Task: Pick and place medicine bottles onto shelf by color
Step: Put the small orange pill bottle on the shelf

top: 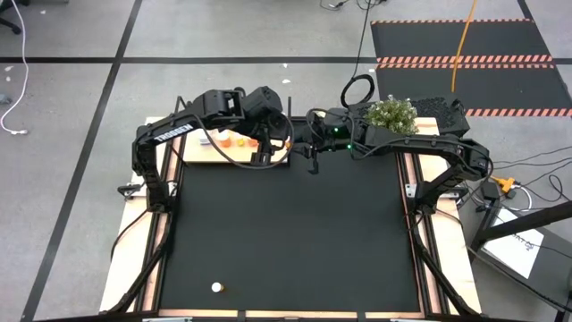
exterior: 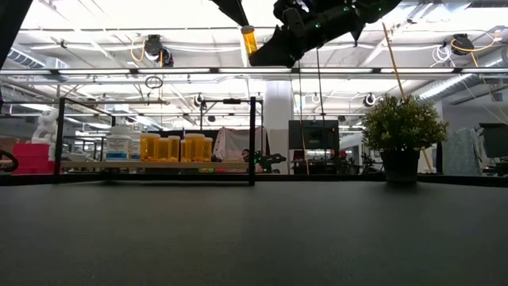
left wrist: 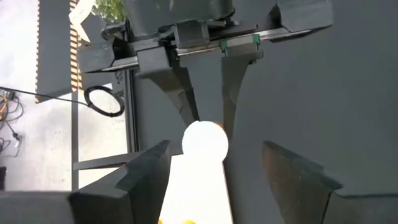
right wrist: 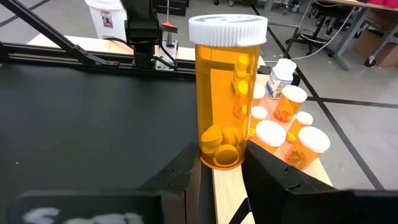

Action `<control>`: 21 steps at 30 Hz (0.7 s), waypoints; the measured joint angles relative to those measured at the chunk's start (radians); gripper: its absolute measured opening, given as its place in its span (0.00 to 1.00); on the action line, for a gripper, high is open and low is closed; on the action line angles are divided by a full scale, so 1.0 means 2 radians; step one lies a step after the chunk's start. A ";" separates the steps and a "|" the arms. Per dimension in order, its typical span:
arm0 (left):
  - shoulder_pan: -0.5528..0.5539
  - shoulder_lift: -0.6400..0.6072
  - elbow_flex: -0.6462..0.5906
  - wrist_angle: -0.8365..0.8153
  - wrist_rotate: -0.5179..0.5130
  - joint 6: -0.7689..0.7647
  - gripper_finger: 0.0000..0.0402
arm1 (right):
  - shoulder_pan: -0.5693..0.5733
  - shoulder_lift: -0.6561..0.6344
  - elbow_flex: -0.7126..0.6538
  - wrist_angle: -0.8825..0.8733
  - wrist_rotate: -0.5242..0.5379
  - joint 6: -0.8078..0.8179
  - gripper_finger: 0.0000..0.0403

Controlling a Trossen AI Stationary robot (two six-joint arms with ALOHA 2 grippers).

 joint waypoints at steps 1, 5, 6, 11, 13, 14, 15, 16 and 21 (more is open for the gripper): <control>0.001 0.001 0.000 0.001 0.000 0.000 0.62 | 0.000 0.000 0.000 0.000 0.000 0.000 0.23; 0.004 0.006 0.000 0.019 0.000 0.000 0.62 | 0.000 0.000 0.000 -0.001 0.000 -0.002 0.23; 0.005 0.007 0.000 0.019 0.000 0.000 0.62 | 0.000 0.000 0.000 -0.001 0.000 -0.002 0.23; 0.007 0.007 0.000 0.019 0.000 0.000 0.62 | 0.000 0.000 0.000 -0.001 0.000 -0.002 0.23; 0.009 0.007 0.000 0.017 0.000 0.000 0.62 | 0.000 0.000 0.001 -0.001 -0.001 -0.004 0.23; 0.009 0.007 0.000 0.014 0.000 0.000 0.62 | 0.000 0.000 0.001 -0.001 -0.001 -0.004 0.23; 0.010 0.007 0.000 0.012 0.000 0.000 0.62 | 0.000 0.000 0.001 -0.001 -0.001 -0.004 0.23; 0.010 0.010 0.000 0.012 0.000 0.000 0.62 | 0.000 0.000 0.001 -0.001 -0.001 -0.004 0.23; 0.008 0.024 -0.001 0.012 0.000 0.002 0.62 | 0.001 0.000 0.001 -0.001 0.000 -0.004 0.23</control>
